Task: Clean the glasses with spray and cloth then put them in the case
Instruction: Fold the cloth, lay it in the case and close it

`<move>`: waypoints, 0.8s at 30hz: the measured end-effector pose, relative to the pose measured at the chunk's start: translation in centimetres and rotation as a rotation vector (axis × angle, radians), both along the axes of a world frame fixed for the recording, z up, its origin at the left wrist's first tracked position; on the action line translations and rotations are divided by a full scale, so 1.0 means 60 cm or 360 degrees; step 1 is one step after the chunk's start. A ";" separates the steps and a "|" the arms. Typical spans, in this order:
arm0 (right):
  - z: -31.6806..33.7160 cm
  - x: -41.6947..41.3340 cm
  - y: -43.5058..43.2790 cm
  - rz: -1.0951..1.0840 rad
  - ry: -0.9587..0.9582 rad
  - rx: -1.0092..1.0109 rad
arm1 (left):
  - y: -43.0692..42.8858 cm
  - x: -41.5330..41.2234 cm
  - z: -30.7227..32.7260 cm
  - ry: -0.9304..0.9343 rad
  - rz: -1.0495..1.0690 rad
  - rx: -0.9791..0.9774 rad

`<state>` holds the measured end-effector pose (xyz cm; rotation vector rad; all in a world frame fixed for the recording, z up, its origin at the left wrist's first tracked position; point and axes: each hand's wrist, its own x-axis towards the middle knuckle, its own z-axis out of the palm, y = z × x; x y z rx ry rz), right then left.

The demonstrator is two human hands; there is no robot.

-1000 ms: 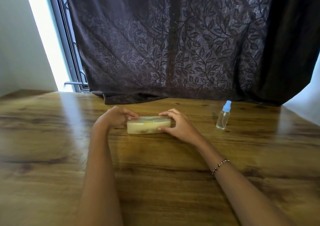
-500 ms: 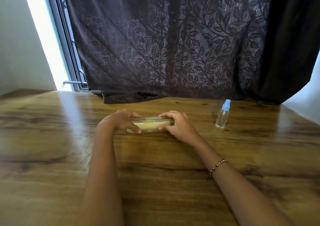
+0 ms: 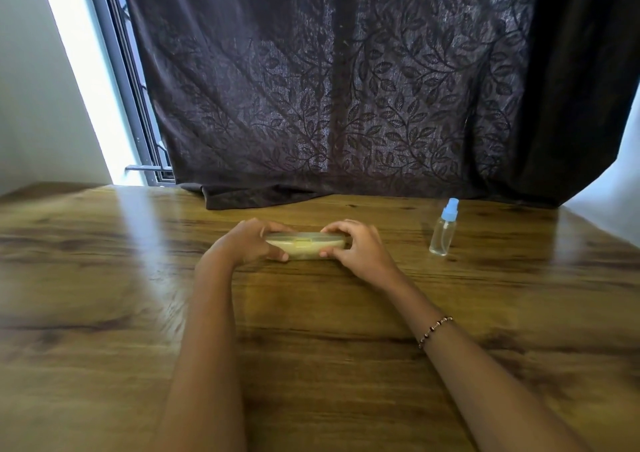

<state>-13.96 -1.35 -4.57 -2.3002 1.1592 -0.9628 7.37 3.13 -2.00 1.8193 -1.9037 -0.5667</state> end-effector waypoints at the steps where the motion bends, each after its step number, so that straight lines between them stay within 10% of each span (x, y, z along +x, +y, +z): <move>1: 0.001 -0.002 -0.002 -0.0015 -0.0049 0.0012 | -0.002 -0.005 -0.002 0.0005 0.0018 -0.0071; 9: 0.028 -0.071 -0.043 0.0075 -0.0888 0.0802 | -0.032 -0.073 -0.013 0.0154 -0.0113 -0.0733; 24: 0.011 -0.125 -0.073 -0.0205 -0.0168 0.0537 | -0.070 -0.112 -0.039 0.0031 -0.0033 -0.0422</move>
